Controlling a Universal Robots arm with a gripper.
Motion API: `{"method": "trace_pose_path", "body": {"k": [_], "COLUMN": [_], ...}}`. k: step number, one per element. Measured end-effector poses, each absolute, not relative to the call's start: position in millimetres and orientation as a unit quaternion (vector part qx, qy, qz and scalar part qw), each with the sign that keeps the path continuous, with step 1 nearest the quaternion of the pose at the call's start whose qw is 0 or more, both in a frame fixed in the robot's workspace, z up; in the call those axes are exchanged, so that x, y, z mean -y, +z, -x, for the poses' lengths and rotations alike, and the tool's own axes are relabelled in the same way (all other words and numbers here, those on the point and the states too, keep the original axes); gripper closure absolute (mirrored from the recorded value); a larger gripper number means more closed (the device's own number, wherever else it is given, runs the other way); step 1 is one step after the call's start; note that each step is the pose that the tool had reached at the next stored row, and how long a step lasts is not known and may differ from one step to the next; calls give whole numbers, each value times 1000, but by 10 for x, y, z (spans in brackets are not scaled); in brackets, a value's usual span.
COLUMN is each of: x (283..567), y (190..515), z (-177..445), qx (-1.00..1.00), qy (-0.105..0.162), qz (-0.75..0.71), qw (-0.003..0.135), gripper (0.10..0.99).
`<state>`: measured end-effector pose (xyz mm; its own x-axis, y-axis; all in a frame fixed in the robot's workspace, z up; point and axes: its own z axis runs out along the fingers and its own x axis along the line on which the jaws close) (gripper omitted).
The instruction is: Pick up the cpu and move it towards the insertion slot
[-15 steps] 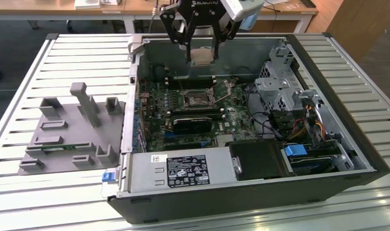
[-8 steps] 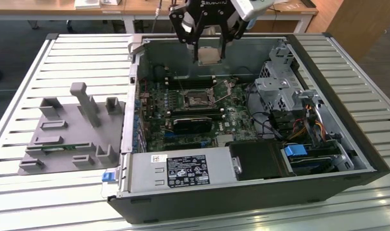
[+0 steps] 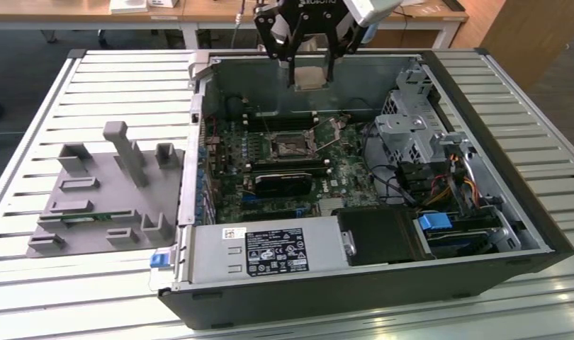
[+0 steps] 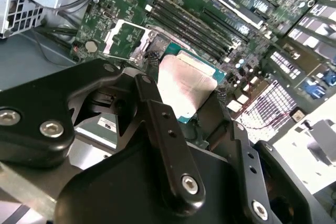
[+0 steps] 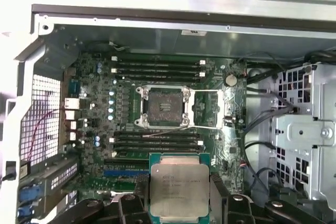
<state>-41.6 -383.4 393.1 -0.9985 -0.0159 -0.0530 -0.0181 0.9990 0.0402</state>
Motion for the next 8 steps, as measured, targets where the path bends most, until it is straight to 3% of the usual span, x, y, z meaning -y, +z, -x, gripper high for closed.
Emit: {"method": "trace_pose_path", "body": {"k": [8], "x": [3647], "y": [3860], "z": [414], "qx": [-1000], "qy": [20], "qz": [8], "qw": [23], "gripper": [545]}}
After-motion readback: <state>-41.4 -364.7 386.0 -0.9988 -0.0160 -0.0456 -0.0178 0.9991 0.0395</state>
